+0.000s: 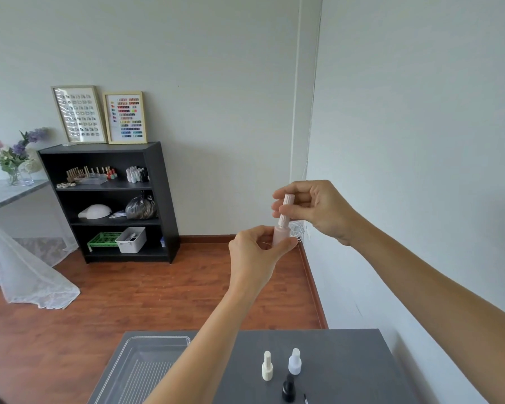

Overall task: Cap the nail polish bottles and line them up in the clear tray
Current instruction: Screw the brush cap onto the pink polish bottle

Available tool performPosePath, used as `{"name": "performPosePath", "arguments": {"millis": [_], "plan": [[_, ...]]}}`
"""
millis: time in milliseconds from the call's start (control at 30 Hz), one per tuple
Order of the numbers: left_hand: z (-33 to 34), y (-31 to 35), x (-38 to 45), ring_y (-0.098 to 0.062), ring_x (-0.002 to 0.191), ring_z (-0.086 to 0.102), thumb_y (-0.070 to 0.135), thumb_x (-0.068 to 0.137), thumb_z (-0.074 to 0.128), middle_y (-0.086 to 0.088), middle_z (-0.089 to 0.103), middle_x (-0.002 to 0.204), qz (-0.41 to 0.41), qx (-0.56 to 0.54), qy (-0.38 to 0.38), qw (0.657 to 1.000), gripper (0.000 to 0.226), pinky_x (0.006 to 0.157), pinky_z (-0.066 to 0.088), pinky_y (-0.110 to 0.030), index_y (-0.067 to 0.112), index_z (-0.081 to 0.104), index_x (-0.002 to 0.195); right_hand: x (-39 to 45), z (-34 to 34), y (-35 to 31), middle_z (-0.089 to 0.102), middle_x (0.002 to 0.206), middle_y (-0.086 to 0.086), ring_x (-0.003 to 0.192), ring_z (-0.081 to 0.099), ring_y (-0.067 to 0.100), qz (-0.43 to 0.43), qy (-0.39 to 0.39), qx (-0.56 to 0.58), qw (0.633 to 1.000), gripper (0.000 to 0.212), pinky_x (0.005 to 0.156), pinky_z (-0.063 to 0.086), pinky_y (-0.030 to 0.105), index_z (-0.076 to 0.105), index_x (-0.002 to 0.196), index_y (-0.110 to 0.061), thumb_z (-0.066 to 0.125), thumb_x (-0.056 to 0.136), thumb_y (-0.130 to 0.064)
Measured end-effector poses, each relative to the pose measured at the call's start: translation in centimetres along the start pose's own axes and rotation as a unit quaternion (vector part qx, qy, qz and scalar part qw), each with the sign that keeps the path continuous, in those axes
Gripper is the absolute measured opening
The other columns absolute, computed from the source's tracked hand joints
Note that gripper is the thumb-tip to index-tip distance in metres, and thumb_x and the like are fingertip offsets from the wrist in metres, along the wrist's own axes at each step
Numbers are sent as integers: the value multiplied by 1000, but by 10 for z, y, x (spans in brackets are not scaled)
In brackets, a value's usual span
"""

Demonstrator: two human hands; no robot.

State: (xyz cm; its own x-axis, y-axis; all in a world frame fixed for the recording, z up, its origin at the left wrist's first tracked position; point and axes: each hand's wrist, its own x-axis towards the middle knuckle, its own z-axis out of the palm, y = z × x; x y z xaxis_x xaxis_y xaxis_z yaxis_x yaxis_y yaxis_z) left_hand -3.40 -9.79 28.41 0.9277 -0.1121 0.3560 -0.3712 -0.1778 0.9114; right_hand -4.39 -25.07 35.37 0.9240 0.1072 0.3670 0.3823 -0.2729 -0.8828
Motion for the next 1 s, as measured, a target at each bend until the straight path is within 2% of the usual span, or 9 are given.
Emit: {"name": "performPosePath", "arguments": {"millis": [100,233,333,433,567,667,733,867,1000], "plan": [[2,0,-1,-4,64,67,43,67,87,19,74,70,-1,3,-1,1000,16,56,49,-7,36,72,72,1,5,2,75,75,8,65,73,16,0,85,-64,994,22,63,60,29,70,84,-11,87,70,-14],[4,-1,-3,-5,67,69,39,68,87,17,75,70,-8,-8,-8,1000,15,57,48,-6,33,75,75,5,12,6,56,54,-4,44,46,2,-29,155,-219,963,47,47,41,13,56,69,-12,90,58,-44],[3,-1,-4,-6,67,69,40,68,87,15,75,70,-11,-14,-3,1000,19,56,47,-6,28,78,80,5,11,7,61,71,-9,61,55,0,-1,101,-196,976,43,66,48,14,61,85,-17,78,69,-53],[0,0,-3,-6,67,69,42,68,87,14,75,70,-13,-16,3,1000,21,58,49,-7,29,77,80,1,3,9,70,117,-4,112,66,9,29,-8,-41,999,35,102,49,28,62,122,-18,67,89,-29],[-1,0,-4,-5,63,67,42,68,87,12,75,70,-12,-14,-1,1000,19,57,49,-8,30,77,79,-4,-4,7,75,109,11,102,73,24,12,-52,50,997,27,91,56,30,67,116,-12,66,90,-6],[1,0,-6,0,58,62,40,68,87,11,74,68,-13,-16,-4,1000,18,55,47,-8,29,77,76,-4,1,7,77,89,15,83,74,23,16,37,9,999,24,82,56,33,71,94,-9,82,73,-15],[3,0,-7,-2,58,64,40,68,87,10,74,68,-15,-19,-5,1000,17,54,47,-8,27,77,75,-4,6,7,71,75,15,70,66,22,11,94,-41,995,41,76,56,38,66,83,-6,89,59,-30],[3,-1,-8,-11,65,69,41,68,86,8,75,69,-13,-12,-11,1000,20,59,52,-17,26,77,77,-6,11,12,53,62,-8,58,48,10,8,107,-103,989,54,61,45,27,56,79,-16,84,51,-54],[-1,-1,-9,-8,68,69,43,68,87,11,75,71,-18,-11,-6,1000,19,61,52,-14,31,76,78,-8,5,15,72,109,-7,107,67,5,33,-7,-14,999,41,95,50,25,62,121,-22,70,83,-36]]}}
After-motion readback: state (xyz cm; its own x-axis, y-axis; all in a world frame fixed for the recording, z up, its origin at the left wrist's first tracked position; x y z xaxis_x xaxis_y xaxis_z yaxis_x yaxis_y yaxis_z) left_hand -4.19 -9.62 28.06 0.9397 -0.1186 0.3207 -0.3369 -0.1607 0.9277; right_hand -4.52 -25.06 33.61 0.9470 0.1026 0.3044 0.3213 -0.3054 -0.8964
